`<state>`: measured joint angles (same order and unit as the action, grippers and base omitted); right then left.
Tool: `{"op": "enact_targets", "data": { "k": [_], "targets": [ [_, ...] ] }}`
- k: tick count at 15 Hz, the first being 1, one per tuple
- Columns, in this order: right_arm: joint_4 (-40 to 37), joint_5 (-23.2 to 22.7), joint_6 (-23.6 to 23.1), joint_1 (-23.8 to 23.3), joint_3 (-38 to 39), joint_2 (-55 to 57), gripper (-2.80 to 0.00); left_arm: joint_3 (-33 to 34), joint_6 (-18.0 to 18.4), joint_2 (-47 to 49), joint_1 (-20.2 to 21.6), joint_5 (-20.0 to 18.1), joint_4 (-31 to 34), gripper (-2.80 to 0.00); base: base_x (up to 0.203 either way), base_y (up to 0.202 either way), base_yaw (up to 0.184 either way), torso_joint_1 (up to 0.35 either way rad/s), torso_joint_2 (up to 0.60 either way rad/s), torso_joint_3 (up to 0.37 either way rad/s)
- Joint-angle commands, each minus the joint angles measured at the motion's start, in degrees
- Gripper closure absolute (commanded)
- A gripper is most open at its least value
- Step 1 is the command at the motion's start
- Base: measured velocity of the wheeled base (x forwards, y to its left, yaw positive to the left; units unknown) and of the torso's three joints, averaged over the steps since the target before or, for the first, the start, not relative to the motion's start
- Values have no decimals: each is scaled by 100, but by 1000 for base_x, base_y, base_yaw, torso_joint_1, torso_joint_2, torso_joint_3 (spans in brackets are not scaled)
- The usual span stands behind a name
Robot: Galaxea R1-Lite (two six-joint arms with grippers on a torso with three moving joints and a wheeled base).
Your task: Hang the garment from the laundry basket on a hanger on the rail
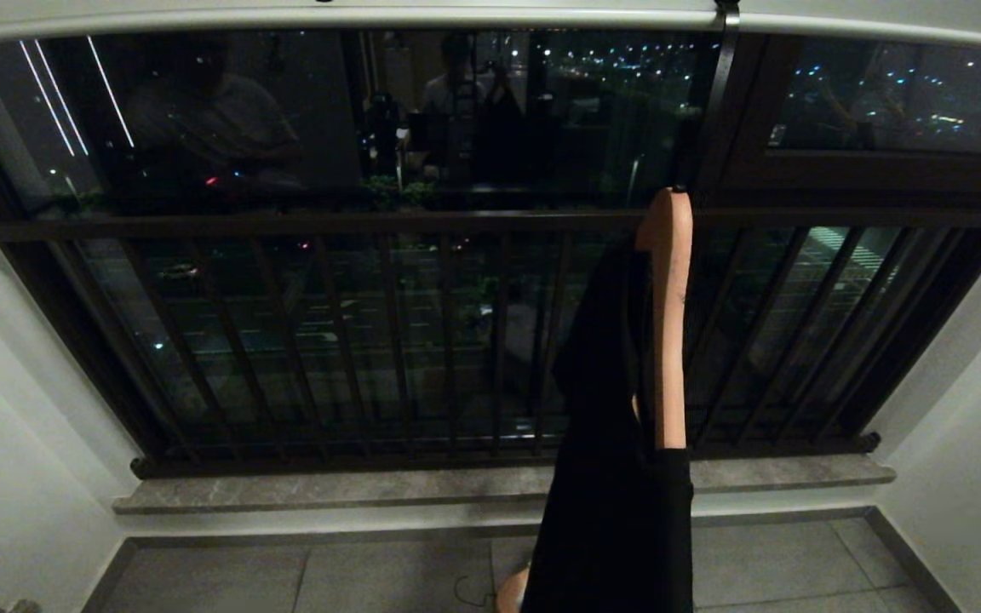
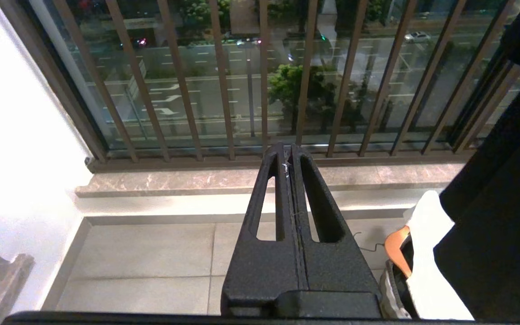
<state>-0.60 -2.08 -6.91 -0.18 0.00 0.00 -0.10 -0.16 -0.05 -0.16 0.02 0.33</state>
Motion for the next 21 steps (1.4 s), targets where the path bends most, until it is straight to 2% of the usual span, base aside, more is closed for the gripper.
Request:
{"op": "enact_targets", "data": {
  "k": [1, 19, 21],
  "targets": [
    [-2, -2, -3, 1, 0, 9, 0, 1, -2, 5, 7, 6, 2, 0, 0, 0, 0, 0, 0, 0],
    [7, -2, -21, 1, 0, 9, 0, 1, -2, 5, -2, 6, 2, 0, 0, 0, 0, 0, 0, 0],
    [-2, -10, -21, 1, 0, 9, 0, 1, -2, 5, -2, -2, 2, 0, -4, -95, 0, 4, 4, -1]
  ]
}}
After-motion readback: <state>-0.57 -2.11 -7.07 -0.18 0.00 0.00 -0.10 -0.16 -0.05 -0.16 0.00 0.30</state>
